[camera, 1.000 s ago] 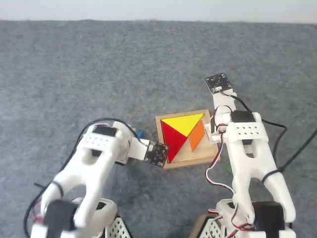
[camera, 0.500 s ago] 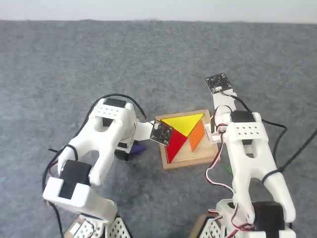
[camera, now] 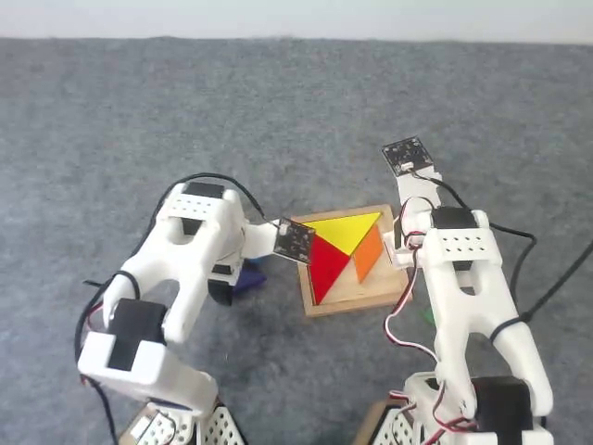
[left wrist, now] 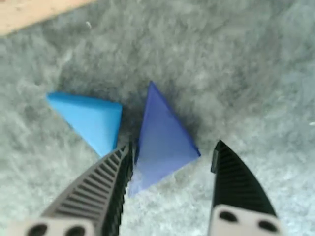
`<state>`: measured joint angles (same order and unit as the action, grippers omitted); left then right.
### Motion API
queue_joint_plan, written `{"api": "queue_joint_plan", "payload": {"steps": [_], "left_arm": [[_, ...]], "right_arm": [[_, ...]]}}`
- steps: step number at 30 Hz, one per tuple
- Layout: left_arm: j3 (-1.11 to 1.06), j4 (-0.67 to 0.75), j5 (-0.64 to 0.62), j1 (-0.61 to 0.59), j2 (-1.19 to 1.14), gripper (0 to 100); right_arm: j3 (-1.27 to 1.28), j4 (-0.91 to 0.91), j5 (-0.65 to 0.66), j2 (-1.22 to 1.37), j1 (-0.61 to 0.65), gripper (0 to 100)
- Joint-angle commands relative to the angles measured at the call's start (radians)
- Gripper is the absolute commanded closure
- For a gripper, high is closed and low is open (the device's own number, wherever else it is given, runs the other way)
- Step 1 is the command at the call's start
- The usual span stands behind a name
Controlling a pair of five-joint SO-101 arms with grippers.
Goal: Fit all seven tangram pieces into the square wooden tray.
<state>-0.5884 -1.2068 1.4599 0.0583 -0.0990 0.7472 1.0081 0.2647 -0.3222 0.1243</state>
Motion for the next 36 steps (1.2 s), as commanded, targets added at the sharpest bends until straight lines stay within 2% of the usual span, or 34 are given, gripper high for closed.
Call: {"api": "queue_joint_plan", "payload": {"steps": [1, 8, 14, 24, 27, 36], "left_arm": [[0.044, -0.014, -0.043, 0.014, 0.000, 72], [0.044, -0.008, -0.044, 0.008, -0.003, 72], [0.044, -0.006, -0.043, 0.006, -0.005, 79], [0.039, 0.011, -0.054, 0.008, -0.002, 80], [0.036, 0.012, -0.129, 0.029, 0.005, 84], [0.036, 0.009, -0.298, 0.032, 0.005, 85]], "right_arm": [[-0.005, -0.015, 0.020, -0.048, -0.015, 99.1], [-0.005, -0.015, 0.023, -0.048, -0.015, 99.1], [-0.005, -0.015, 0.023, -0.048, -0.015, 99.1], [-0.005, -0.015, 0.023, -0.047, -0.013, 99.1], [-0.005, -0.015, 0.023, -0.047, -0.013, 99.1], [-0.005, -0.015, 0.025, -0.048, -0.013, 99.1]]}}
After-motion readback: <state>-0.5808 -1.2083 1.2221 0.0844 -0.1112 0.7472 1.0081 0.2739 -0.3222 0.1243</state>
